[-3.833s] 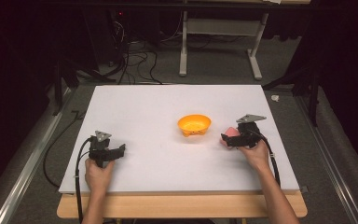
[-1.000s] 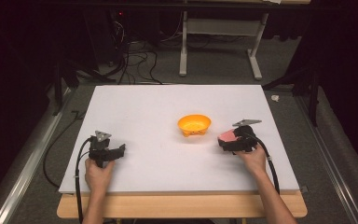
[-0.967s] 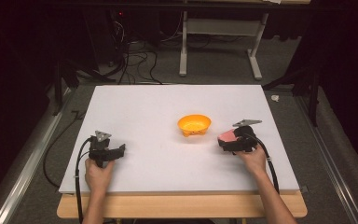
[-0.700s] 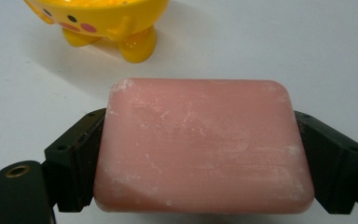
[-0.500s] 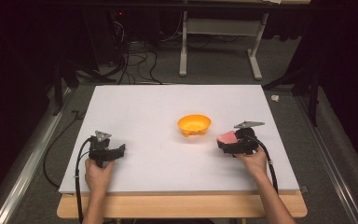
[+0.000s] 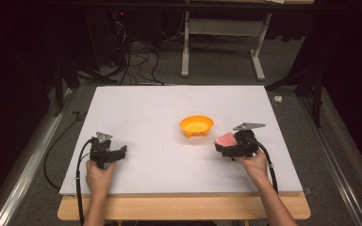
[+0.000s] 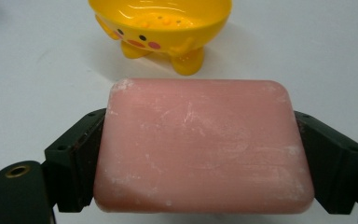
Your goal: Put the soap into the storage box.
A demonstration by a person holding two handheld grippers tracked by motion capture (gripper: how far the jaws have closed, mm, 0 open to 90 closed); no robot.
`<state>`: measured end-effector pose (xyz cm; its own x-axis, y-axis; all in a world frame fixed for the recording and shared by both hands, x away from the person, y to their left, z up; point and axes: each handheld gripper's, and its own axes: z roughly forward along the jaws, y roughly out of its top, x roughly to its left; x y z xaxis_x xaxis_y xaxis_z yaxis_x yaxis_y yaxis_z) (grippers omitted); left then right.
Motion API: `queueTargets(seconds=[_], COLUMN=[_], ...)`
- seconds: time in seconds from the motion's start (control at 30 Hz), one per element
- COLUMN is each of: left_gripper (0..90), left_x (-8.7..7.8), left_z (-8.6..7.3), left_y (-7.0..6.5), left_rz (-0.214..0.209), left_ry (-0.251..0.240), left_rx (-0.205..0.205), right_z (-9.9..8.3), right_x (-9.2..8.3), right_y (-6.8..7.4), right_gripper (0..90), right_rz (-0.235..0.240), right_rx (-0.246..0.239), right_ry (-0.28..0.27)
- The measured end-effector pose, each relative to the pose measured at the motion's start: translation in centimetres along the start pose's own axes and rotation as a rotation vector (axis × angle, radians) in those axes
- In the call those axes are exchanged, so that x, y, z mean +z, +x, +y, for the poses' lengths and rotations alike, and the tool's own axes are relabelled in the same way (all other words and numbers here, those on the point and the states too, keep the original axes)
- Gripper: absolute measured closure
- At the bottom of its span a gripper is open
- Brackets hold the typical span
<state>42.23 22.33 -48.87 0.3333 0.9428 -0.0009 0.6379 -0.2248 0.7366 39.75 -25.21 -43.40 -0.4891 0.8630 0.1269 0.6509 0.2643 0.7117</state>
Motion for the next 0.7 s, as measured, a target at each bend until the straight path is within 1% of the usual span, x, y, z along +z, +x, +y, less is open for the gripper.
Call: queueTargets(seconds=[0.23, 0.3, 0.6, 0.67, 0.7], left_gripper=[21.5, 21.5, 21.5, 21.5, 21.5], left_x=[0.0, 0.0, 0.0, 0.0, 0.0], left_z=[0.0, 0.0, 0.0, 0.0, 0.0], left_y=[0.0, 0.0, 0.0, 0.0, 0.0], left_rz=[0.002, 0.002, 0.0, 0.0, -0.001], left_ry=[-0.002, -0.002, 0.0, 0.0, 0.0], left_rx=[0.0, 0.0, 0.0, 0.0, 0.0], right_z=[0.4, 0.6, 1.4, 1.6, 1.7], right_x=[-0.3, -0.4, -0.3, -0.2, -0.2], right_y=[0.8, 1.0, 1.8, 2.0, 2.1], right_gripper=[13.7, 13.7, 13.7, 13.7, 13.7], right_rz=[0.021, 0.028, 0.075, 0.075, 0.076], right_rx=[0.012, 0.006, 0.014, 0.006, 0.01], right_ry=[-0.014, -0.016, -0.027, -0.025, -0.021])
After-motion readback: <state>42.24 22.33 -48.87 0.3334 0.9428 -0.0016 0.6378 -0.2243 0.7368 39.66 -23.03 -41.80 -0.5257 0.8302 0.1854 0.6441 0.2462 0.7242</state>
